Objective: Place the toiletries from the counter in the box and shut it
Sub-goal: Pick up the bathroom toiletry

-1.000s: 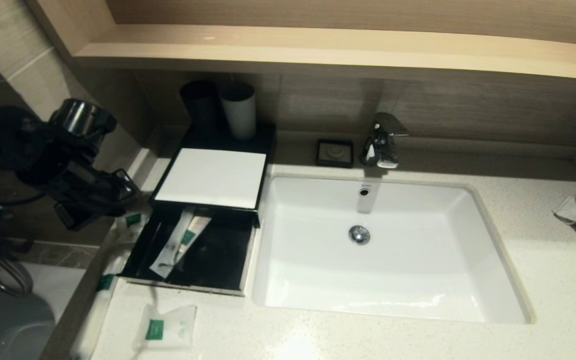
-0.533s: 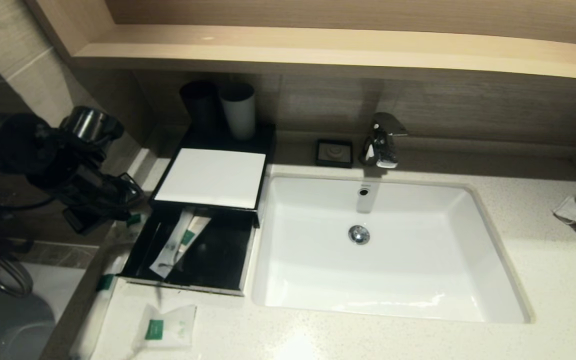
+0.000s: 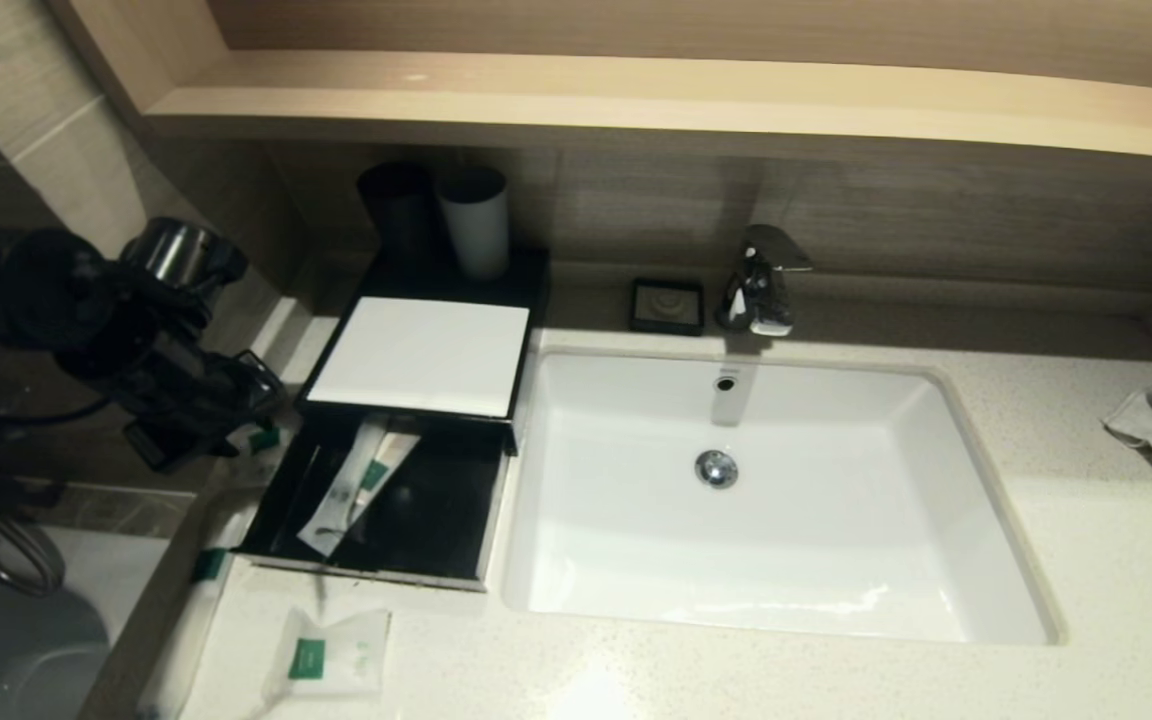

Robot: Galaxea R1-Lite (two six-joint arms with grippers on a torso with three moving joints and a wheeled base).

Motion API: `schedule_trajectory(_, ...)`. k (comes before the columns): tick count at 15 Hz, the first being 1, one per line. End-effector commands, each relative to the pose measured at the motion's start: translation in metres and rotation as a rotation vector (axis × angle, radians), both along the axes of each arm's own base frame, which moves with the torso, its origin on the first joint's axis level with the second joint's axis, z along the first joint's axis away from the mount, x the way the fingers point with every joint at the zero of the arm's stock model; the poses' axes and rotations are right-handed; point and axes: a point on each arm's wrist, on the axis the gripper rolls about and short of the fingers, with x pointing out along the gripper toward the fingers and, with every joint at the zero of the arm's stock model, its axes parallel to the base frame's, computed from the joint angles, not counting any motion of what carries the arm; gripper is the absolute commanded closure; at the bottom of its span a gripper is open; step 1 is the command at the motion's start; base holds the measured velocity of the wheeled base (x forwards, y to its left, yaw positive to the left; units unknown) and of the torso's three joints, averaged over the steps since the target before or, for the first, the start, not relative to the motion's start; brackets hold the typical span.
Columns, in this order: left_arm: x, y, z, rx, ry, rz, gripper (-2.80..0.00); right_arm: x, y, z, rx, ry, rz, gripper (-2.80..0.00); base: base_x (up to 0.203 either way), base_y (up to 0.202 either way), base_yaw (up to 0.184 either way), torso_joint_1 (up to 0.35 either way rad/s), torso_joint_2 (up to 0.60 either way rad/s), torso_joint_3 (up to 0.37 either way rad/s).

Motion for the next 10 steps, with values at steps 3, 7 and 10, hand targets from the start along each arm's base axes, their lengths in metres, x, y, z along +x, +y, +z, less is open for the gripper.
schedule_trajectory(3,0.0014,0.0037,-0.0035,-0.016,0.006,0.036,-2.8,0.0,0.0,0.0,0.0,0.0,0.0,0.0,0.0,0.0,0.0,0.0,0.0,0.0)
schedule_trajectory(7,0.0037,0.0053,-0.0085,-0.026,0.019,0.055,-2.8,0.0,0.0,0.0,0.0,0.0,0.001,0.0,0.0,0.0,0.0,0.0,0.0,0.0)
schedule_trajectory(10,0.0007,0.0021,-0.0016,-0.049,-0.004,0.033,-2.8,0.0,0.0,0.0,0.0,0.0,0.001,0.0,0.0,0.0,0.0,0.0,0.0,0.0)
